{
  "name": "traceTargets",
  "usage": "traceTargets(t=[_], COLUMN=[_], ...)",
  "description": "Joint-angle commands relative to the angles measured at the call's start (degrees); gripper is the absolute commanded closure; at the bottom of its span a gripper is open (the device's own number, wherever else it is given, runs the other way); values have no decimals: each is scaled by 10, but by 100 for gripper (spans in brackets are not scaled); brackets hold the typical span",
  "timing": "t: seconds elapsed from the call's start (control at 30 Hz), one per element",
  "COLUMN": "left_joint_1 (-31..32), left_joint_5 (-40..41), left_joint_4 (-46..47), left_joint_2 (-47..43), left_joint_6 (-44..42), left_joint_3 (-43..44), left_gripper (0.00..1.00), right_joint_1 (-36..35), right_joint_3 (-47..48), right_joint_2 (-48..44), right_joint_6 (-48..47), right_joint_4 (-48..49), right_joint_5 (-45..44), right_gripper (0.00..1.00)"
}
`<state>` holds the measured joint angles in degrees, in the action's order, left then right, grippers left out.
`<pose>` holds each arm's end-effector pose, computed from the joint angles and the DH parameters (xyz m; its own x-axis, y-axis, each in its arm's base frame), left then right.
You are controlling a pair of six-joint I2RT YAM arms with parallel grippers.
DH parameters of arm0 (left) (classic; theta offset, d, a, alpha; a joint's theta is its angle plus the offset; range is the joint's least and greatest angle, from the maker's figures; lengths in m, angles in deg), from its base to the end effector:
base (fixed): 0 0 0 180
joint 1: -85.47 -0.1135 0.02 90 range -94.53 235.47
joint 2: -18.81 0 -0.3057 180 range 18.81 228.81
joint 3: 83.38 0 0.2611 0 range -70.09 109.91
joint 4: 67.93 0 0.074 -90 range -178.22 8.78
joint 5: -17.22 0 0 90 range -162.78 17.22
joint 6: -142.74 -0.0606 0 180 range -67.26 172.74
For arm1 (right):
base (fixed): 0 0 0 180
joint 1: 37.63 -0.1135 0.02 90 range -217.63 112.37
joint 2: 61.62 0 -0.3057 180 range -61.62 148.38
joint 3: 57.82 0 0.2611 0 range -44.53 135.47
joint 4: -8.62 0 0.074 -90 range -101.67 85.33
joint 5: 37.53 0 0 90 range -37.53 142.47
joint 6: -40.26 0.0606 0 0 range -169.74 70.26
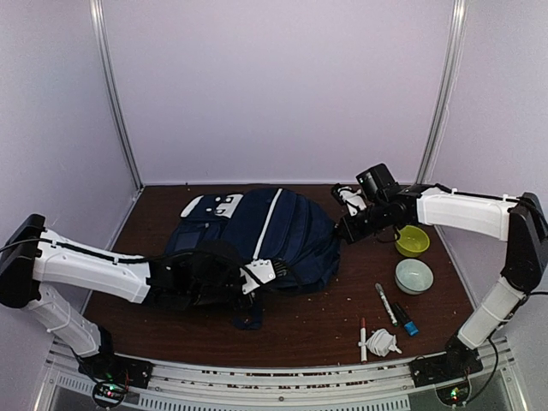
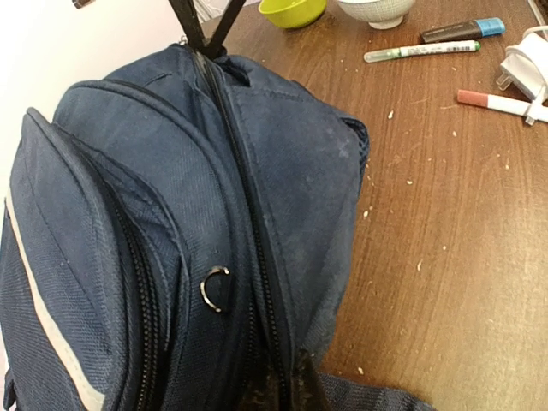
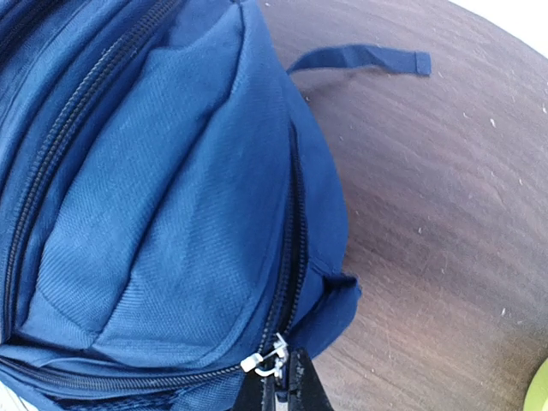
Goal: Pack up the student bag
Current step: Zip the student bag into the largest pocket of the bag, then rotate the student bag to the center of the board.
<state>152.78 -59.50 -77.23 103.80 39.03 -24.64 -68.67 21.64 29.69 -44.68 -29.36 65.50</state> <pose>0.1423 -0.3043 0.2252 -0.0222 0.6510 -0.7588 0.8555 0.4051 0.3226 0.3086 0.2016 0.2638 -0.7075 -0.3255 -0.6273 -0.5668 0.7915 0.2285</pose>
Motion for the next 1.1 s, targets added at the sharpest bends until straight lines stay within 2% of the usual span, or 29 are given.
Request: traceTargets(t=[0.0,0.07,0.13,0.2,0.27,0.53,0.6,0.73,0.93,1.07], left_joint_1=[9,9,8,9,9,1,-22,-84,-113,-174], left_joint_5=[-35,-35,-42,-52,-47,15,47,54,84,90], left_joint_4=[-129,-122,-118,-114,-115,-123,-130,-139,-143,-149], left_joint_2=[-45,-56,-69,-83,-98,-159,-168,-196,-203,-185], left_joint_6=[24,47,70,89,108,180,232,316,356,382], left_joint_3=[-43,-50,-55,-63,-69,-105,-117,-150,-178,-185], left_gripper=[100,100,79,62,54,51,50,55,53,52], right_joint_1=[52,31,10,-3,-11,-25,-28,-38,-51,-79], right_joint_3=[22,3,-15,-27,-40,-68,-72,-84,-85,-91], right_joint_2=[12,9,8,9,11,13,14,13,22,27], right_joint_6=[-4,-21,-29,-21,-9,15,20,27,35,41], right_joint_4=[19,36,47,52,65,96,100,113,120,130], right_joint_5=[-114,-85,-62,-39,-14,22,30,41,49,62], right_gripper=[100,100,100,100,100,100,100,100,100,100])
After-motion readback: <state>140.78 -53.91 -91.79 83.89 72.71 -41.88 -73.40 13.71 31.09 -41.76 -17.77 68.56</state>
